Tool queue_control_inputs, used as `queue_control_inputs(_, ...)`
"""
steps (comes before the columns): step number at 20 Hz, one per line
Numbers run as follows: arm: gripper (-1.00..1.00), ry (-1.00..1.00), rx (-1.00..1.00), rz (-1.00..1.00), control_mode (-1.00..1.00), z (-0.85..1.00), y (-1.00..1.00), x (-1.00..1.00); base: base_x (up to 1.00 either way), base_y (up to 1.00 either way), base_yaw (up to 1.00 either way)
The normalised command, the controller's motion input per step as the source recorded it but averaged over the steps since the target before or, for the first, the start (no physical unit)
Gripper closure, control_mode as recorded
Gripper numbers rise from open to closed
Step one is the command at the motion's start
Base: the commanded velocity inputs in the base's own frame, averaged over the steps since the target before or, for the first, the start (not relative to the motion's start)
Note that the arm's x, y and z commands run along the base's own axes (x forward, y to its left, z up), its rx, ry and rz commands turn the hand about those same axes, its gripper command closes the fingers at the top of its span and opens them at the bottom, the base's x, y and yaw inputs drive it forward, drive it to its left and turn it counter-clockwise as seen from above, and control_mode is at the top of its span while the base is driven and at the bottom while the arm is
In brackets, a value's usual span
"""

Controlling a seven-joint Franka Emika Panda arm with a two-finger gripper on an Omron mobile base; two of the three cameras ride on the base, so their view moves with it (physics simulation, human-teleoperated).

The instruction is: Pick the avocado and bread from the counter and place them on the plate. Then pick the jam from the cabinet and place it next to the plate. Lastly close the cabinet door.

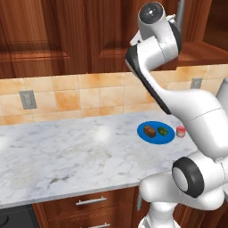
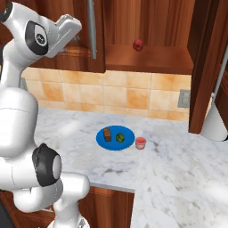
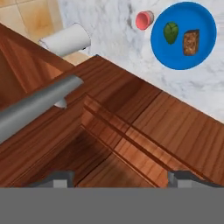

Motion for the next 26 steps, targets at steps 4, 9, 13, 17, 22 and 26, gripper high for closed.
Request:
queue_control_inputs(4, -1.0, 0.0, 0.09, 0.0, -1.0, -0.02, -0.36, 0.76, 0.0, 0.0, 0.0)
queue_control_inputs(9, -1.0, 0.0, 0.09, 0.0, -1.0, -0.01, -0.33, 0.48, 0.0, 0.0, 0.0)
queue_control_inputs(13, -1.0, 0.0, 0.11, 0.0, -1.0, 0.0, -0.29, -0.19, 0.0, 0.0, 0.0)
queue_control_inputs(17, -1.0, -0.07, 0.13, 0.0, -1.0, 0.0, -0.28, -0.75, 0.0, 0.0, 0.0)
queue_control_inputs(22, -1.0, -0.11, 0.12, 0.0, -1.0, 0.0, -0.3, -0.81, 0.0, 0.0, 0.0)
queue_control_inputs(26, -1.0, -0.09, 0.11, 0.0, -1.0, 0.0, -0.26, -0.55, 0.0, 0.0, 0.0)
